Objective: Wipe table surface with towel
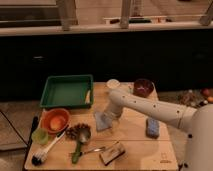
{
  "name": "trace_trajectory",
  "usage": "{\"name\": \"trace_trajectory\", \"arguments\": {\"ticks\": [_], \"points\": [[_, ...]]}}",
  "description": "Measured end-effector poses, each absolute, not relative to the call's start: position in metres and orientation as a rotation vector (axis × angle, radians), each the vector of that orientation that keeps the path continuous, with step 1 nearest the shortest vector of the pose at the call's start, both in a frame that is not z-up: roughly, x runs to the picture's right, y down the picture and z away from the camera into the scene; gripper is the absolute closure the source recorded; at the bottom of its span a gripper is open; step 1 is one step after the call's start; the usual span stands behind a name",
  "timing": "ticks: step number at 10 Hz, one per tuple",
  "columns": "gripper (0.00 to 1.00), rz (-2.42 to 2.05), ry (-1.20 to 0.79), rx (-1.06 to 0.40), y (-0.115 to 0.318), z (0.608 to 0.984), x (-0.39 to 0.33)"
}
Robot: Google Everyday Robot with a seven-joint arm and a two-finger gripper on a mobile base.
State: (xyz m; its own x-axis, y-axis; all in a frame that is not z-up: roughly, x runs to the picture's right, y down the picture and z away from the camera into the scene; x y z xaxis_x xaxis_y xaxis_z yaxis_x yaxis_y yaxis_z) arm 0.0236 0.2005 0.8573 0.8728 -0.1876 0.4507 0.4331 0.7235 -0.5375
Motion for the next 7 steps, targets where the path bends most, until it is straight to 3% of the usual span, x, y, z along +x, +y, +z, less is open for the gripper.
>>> {"name": "trace_trajectory", "arguments": {"ticks": [2,7], "points": [[0.23,-0.370,-0.401,-0.689,0.200,0.864,0.012],[0.73,-0.368,-0.412,-0.716,0.204,0.872,0.011]]}}
